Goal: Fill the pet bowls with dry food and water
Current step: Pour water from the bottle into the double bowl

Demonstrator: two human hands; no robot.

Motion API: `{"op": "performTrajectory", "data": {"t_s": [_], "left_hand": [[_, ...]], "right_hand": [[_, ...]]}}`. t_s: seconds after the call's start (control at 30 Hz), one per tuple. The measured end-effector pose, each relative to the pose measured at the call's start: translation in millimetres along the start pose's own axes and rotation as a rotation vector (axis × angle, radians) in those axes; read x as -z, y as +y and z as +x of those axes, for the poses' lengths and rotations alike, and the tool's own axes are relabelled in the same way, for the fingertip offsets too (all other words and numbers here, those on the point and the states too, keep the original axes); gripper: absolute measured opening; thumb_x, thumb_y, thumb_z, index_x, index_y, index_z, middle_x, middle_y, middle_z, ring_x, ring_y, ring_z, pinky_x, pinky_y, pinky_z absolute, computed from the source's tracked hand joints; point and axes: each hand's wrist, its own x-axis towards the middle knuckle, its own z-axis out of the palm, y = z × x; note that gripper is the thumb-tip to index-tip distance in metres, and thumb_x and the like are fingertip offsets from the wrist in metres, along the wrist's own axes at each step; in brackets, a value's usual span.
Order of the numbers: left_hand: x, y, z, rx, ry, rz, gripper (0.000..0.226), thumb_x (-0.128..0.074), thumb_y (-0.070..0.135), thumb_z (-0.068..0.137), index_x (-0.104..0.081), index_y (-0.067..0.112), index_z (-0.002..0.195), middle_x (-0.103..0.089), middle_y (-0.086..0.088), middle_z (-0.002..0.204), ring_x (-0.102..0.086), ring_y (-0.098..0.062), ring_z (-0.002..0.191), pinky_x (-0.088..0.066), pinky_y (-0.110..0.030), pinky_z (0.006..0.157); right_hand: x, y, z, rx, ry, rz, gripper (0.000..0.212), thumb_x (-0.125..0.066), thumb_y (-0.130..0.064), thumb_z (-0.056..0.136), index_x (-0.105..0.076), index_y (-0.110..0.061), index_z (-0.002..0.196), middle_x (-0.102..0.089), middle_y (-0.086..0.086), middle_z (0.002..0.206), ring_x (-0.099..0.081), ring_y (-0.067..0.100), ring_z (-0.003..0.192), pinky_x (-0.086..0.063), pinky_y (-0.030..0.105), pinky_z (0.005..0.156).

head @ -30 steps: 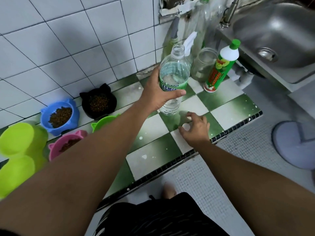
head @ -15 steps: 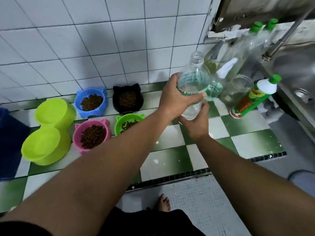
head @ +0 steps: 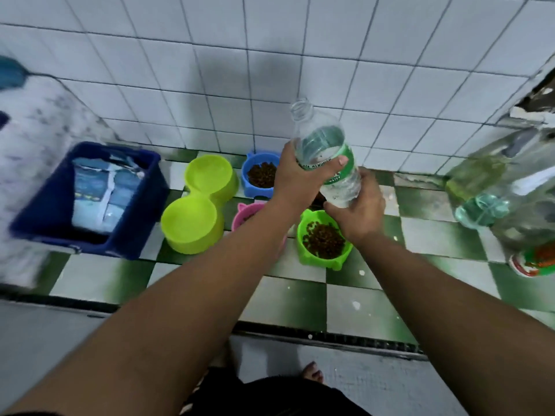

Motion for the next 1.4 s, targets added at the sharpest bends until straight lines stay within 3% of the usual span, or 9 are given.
{"op": "performTrajectory", "data": {"t_s": [0.07, 0.17, 0.23, 0.37, 0.57, 0.73, 0.97, 1.2, 1.4], "left_hand": [[27, -4, 10, 0.057, 0.055, -0.030, 0.061, -0.094, 0.027, 0.071, -0.059, 0.016, 0.119, -0.070, 0.006, 0.105, -0.067, 0.006, 0.084, -0.053, -0.011, 0.073], [61, -11, 21, 0.144, 0.133, -0.108, 0.082, -0.098, 0.050, 0.053, -0.056, 0.024, 0.118, -0.071, 0.000, 0.114, -0.073, -0.016, 0.101, -0.062, -0.042, 0.090], [80, -17, 25, 0.196, 0.130, -0.137, 0.067, -0.096, 0.045, 0.059, -0.055, 0.031, 0.111, -0.070, 0.004, 0.112, -0.072, -0.017, 0.104, -0.060, -0.051, 0.092], [100, -31, 32, 0.287, 0.054, -0.219, 0.040, -0.086, 0.024, 0.083, -0.057, 0.028, 0.110, -0.066, 0.011, 0.104, -0.069, -0.010, 0.096, -0.063, -0.048, 0.087], [108, -40, 45, 0.445, 0.080, -0.305, 0.058, -0.087, 0.027, 0.081, -0.048, 0.018, 0.123, -0.058, 0.000, 0.120, -0.068, -0.022, 0.106, -0.065, -0.042, 0.078], [105, -48, 53, 0.490, 0.056, -0.344, 0.041, -0.084, 0.027, 0.083, -0.052, 0.025, 0.107, -0.067, -0.005, 0.114, -0.073, -0.025, 0.101, -0.064, -0.045, 0.083], [102, -59, 64, 0.563, 0.082, -0.413, 0.049, -0.084, 0.026, 0.082, -0.055, 0.019, 0.121, -0.072, -0.015, 0.116, -0.075, -0.032, 0.098, -0.065, -0.048, 0.077], [100, -65, 67, 0.625, 0.128, -0.450, 0.078, -0.090, 0.037, 0.068, -0.055, 0.015, 0.134, -0.072, -0.017, 0.116, -0.076, -0.031, 0.094, -0.063, -0.037, 0.065], [103, -68, 69, 0.654, 0.110, -0.427, 0.067, -0.084, 0.033, 0.081, -0.054, 0.013, 0.138, -0.069, -0.014, 0.113, -0.073, -0.030, 0.097, -0.061, -0.030, 0.059]], "right_hand": [[-20, -15, 2, 0.055, -0.028, -0.071, 0.086, -0.084, -0.042, 0.059, -0.047, -0.021, 0.134, -0.062, 0.003, 0.125, -0.059, 0.026, 0.115, -0.048, 0.048, 0.098], [-47, -31, 5, 0.102, -0.051, -0.164, 0.090, -0.086, -0.034, 0.060, -0.046, -0.021, 0.139, -0.059, 0.004, 0.131, -0.054, 0.028, 0.121, -0.042, 0.044, 0.100], [-61, -36, 6, 0.107, -0.057, -0.200, 0.090, -0.085, -0.028, 0.058, -0.047, -0.023, 0.140, -0.058, 0.005, 0.133, -0.051, 0.028, 0.125, -0.038, 0.044, 0.101], [-78, -37, 7, 0.091, -0.103, -0.290, 0.094, -0.084, -0.025, 0.060, -0.044, -0.024, 0.145, -0.052, 0.006, 0.140, -0.045, 0.027, 0.132, -0.032, 0.045, 0.107], [-85, -31, 13, 0.098, -0.127, -0.429, 0.096, -0.085, -0.029, 0.063, -0.037, -0.029, 0.146, -0.050, 0.008, 0.140, -0.045, 0.030, 0.131, -0.029, 0.051, 0.111], [-81, -35, 18, 0.145, -0.124, -0.485, 0.095, -0.086, -0.025, 0.063, -0.040, -0.024, 0.146, -0.050, 0.010, 0.139, -0.045, 0.030, 0.129, -0.026, 0.048, 0.109], [-79, -33, 29, 0.225, -0.140, -0.595, 0.095, -0.088, -0.029, 0.060, -0.042, -0.026, 0.143, -0.052, 0.007, 0.132, -0.047, 0.029, 0.124, -0.027, 0.049, 0.109], [-79, -36, 30, 0.259, -0.152, -0.643, 0.093, -0.087, -0.026, 0.061, -0.043, -0.026, 0.143, -0.052, 0.009, 0.132, -0.047, 0.030, 0.124, -0.024, 0.050, 0.110], [-76, -35, 32, 0.291, -0.179, -0.680, 0.094, -0.086, -0.026, 0.060, -0.042, -0.025, 0.144, -0.052, 0.008, 0.131, -0.046, 0.030, 0.123, -0.024, 0.050, 0.111]]}}
